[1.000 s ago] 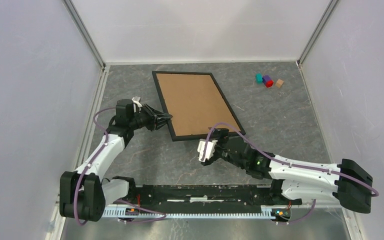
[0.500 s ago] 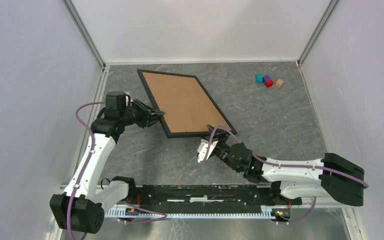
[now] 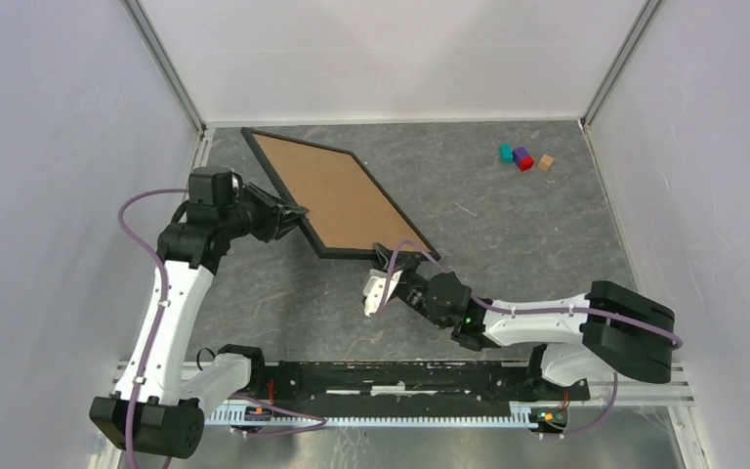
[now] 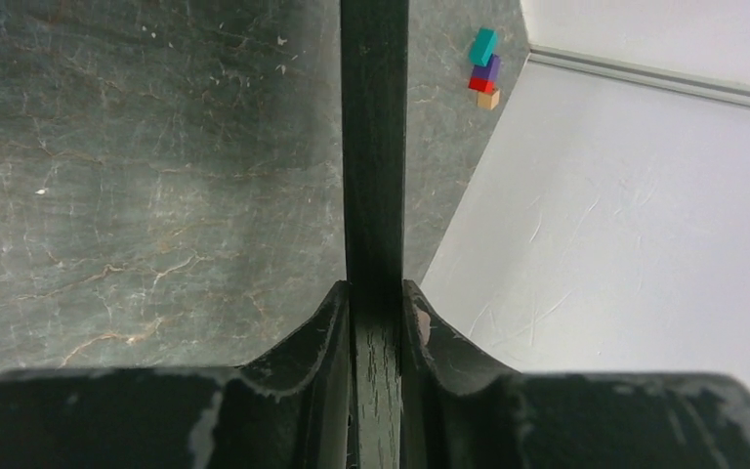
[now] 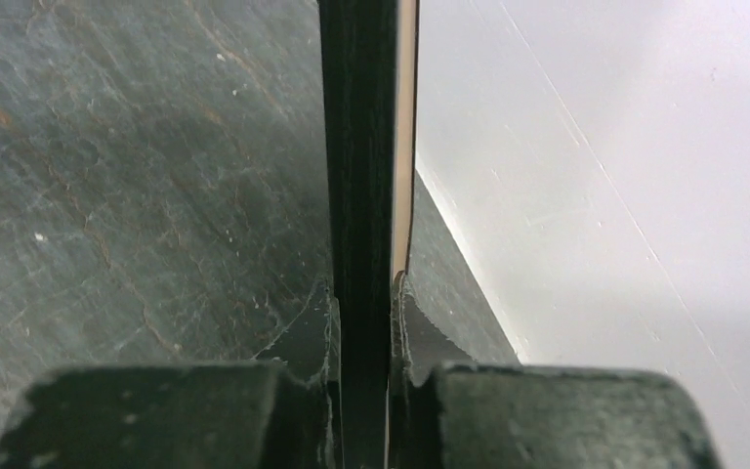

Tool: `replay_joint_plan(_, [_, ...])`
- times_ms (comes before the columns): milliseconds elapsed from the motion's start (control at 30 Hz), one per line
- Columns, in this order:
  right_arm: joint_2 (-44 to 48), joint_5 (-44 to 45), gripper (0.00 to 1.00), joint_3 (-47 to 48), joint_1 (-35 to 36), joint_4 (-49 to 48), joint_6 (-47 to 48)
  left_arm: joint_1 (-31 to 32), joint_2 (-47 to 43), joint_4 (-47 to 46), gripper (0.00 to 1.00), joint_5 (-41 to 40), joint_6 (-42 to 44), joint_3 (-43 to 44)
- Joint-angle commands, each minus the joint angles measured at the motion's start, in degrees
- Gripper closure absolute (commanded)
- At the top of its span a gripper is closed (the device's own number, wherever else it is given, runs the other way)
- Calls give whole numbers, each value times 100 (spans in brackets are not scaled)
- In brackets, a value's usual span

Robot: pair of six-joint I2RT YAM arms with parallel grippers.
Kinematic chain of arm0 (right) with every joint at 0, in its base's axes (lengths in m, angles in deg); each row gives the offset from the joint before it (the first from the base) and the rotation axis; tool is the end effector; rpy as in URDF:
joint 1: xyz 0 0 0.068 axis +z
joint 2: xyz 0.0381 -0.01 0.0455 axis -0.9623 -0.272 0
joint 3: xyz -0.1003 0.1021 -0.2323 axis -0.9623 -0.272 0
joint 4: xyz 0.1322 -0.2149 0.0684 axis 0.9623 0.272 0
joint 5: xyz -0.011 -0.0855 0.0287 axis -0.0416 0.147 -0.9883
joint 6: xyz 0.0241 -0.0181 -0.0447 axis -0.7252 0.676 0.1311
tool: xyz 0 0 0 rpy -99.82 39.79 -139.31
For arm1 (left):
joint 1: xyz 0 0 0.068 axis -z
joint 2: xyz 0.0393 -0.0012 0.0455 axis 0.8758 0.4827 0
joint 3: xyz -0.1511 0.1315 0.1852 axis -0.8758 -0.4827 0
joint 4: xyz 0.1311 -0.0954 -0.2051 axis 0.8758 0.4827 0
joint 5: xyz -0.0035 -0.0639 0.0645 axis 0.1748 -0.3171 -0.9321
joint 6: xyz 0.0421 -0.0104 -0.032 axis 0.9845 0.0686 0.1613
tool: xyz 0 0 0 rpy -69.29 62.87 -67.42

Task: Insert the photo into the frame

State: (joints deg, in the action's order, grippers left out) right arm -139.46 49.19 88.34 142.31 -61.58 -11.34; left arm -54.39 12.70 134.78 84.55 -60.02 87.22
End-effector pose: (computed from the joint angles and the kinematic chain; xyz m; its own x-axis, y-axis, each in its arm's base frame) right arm 0.1139 0.2535 0.2287 0.5291 -0.4200 -0.7373 -0.5515 0.4902 -0.6750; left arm 0.1944 -0.0360 0.3548 -0.6039 -0.7903 -0.1035 -0.4190 0.4252 -0.8023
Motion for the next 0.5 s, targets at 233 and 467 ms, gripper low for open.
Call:
replay_joint_plan(233, [-441,-2659,100,656,-854,-729,-2756,-24,-250,543,0,-1521,1987,1790])
replay_joint_plan(467, [-1588,-5670,100,1181,-2088,-2647,-6508,-24,-569,1033,0,-3236,3220,2683])
